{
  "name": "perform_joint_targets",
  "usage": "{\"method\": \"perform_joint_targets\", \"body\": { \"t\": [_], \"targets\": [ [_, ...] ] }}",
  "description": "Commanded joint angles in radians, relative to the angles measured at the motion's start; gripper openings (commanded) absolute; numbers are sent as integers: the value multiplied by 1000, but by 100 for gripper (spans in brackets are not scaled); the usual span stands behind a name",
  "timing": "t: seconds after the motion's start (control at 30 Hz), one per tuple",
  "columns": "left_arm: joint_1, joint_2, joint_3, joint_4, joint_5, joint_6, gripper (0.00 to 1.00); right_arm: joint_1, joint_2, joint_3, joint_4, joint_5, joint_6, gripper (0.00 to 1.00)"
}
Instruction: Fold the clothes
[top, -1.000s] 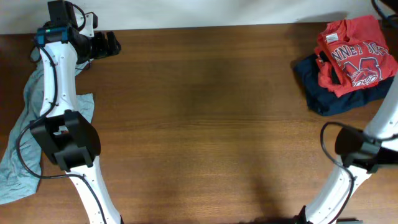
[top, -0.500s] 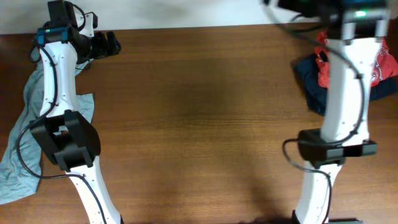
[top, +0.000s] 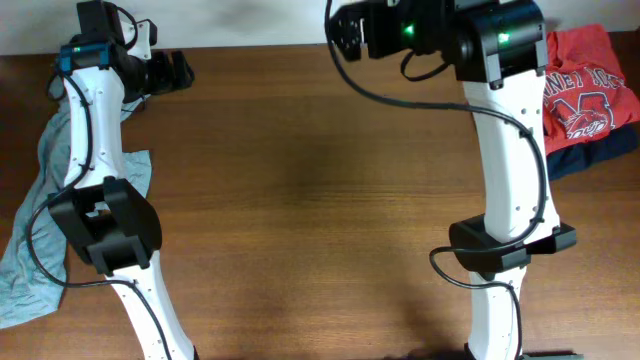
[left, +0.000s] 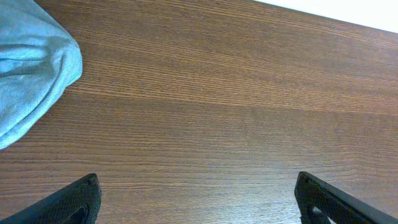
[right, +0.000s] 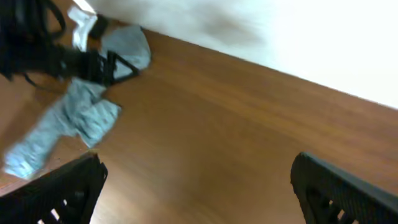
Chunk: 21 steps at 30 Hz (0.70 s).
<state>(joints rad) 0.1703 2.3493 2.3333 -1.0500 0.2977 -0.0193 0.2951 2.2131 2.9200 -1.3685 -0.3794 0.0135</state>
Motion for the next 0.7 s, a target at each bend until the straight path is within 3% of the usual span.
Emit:
{"method": "perform_joint_targets", "body": {
  "t": [0.0,0.13,0.23,0.4,0.53,0.67],
  "targets": [
    [2,5,11,2,-7,20,99,0,-46,0,-21,44,-122,98],
    [2,5,11,2,-7,20,99,37,-86,-1,-47,235,-200,99],
    [2,5,11,2,-7,20,99,57,-132,-4,-43,261,-281,98],
    [2,5,11,2,-7,20,99,57,-237,-57,-3,291,-288,99],
    [2,5,11,2,-7,20,99,55,-383,-257,97,358,-352,98],
    [2,5,11,2,-7,20,99,1,-595,-598,304,348,-350,98]
  ]
}}
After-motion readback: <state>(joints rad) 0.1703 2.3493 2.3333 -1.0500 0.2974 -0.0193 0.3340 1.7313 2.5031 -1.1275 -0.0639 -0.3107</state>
